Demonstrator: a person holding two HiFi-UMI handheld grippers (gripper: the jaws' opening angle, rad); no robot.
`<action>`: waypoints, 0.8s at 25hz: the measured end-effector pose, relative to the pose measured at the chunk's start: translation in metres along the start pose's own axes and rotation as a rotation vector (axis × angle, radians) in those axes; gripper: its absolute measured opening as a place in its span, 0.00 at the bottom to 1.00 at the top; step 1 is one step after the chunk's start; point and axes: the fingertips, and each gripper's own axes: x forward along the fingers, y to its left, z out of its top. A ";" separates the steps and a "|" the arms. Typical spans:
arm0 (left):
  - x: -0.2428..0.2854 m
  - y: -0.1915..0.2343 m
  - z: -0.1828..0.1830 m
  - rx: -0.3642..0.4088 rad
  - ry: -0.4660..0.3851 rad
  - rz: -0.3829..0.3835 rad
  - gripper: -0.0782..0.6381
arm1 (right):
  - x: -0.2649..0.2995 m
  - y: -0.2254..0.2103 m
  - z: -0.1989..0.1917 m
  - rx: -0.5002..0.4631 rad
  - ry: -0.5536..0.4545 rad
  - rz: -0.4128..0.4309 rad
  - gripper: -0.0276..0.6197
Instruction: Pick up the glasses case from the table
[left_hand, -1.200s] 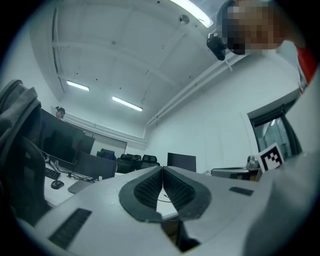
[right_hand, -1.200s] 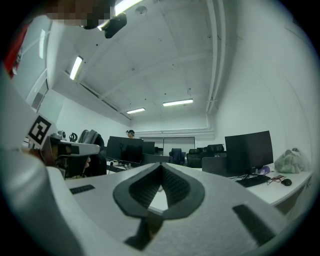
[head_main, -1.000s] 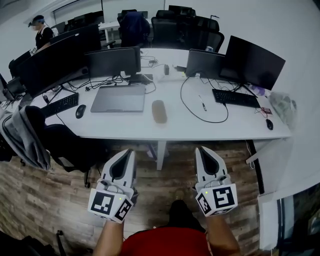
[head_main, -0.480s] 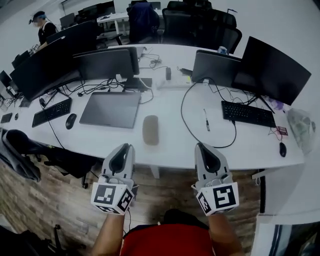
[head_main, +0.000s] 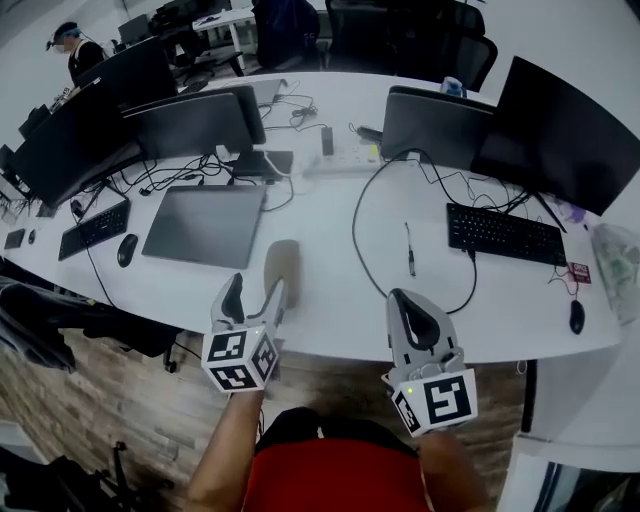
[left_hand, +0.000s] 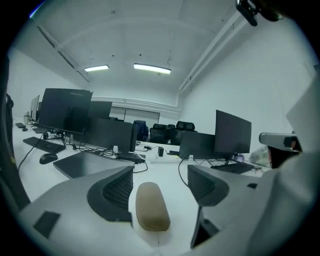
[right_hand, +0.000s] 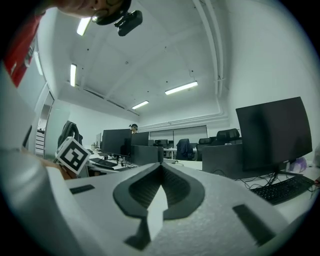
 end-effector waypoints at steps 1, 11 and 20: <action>0.009 0.002 -0.006 -0.001 0.021 0.013 0.55 | 0.003 -0.002 -0.002 0.001 0.003 0.000 0.05; 0.081 0.024 -0.068 0.012 0.273 0.102 0.65 | 0.027 -0.014 -0.010 0.000 0.032 -0.035 0.05; 0.113 0.041 -0.113 0.007 0.439 0.143 0.68 | 0.039 -0.025 -0.025 0.026 0.070 -0.063 0.05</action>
